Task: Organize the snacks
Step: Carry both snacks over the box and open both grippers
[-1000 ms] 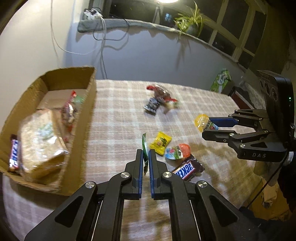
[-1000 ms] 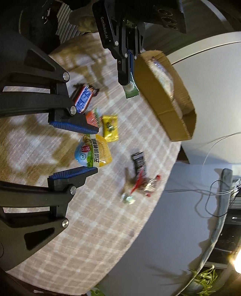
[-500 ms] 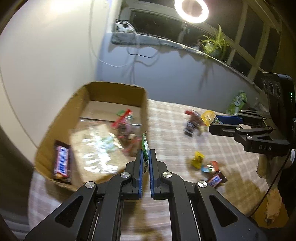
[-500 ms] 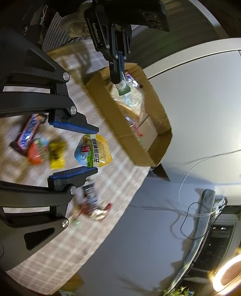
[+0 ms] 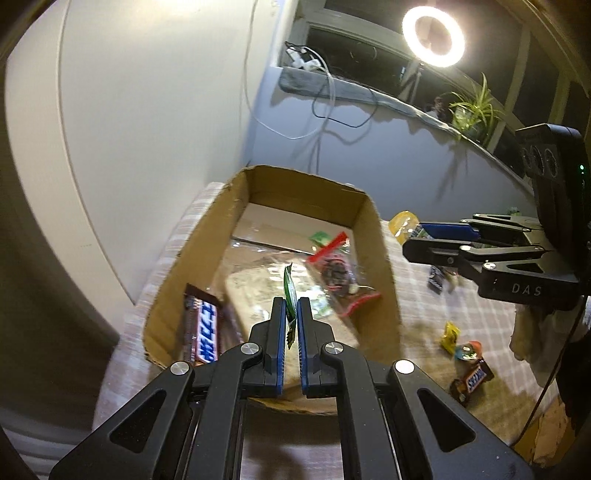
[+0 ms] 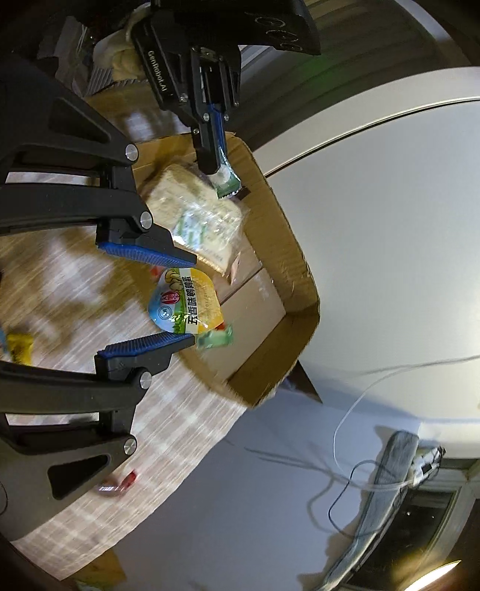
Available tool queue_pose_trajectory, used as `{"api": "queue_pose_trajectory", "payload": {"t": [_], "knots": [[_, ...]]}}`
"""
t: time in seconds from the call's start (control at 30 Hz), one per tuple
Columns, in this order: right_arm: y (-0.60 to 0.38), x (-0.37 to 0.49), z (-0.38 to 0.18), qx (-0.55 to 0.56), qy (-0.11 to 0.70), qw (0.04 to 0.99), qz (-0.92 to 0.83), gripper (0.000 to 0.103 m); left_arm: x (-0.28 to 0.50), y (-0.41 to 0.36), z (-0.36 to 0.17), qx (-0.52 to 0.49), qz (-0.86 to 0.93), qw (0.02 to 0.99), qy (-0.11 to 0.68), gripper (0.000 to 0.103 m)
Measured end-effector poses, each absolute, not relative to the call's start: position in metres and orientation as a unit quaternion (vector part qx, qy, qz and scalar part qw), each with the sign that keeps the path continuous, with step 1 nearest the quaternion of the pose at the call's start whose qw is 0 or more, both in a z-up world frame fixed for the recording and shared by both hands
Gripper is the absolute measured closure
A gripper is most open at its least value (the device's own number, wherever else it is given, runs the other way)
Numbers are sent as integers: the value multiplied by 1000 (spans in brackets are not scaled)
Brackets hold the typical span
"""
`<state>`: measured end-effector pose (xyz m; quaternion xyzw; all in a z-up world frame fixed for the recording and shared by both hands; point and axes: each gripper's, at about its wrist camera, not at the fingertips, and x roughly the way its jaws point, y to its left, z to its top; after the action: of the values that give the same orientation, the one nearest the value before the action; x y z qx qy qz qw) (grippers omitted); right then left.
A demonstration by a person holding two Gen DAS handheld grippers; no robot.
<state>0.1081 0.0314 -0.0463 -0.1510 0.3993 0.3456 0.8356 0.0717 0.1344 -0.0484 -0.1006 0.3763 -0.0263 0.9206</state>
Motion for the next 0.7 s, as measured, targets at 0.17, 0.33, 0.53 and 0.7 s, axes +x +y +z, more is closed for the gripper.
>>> {"api": "queue_pose_trajectory", "payload": {"t": [0.17,0.33,0.53,0.7], "knots": [[50,119,-57,-155,409,828,352,66,74,142,-50,-105,-18,920,376,98],[63,127,-66,-154,419,821,356,66,77,149,-52,-107,-9,920,376,98],[71,129,-73,-157,427,815,359,64,80,151,-54,-104,-2,920,378,98],[72,131,-74,-158,426,816,358,63,80,150,-54,-101,0,920,379,98]]}}
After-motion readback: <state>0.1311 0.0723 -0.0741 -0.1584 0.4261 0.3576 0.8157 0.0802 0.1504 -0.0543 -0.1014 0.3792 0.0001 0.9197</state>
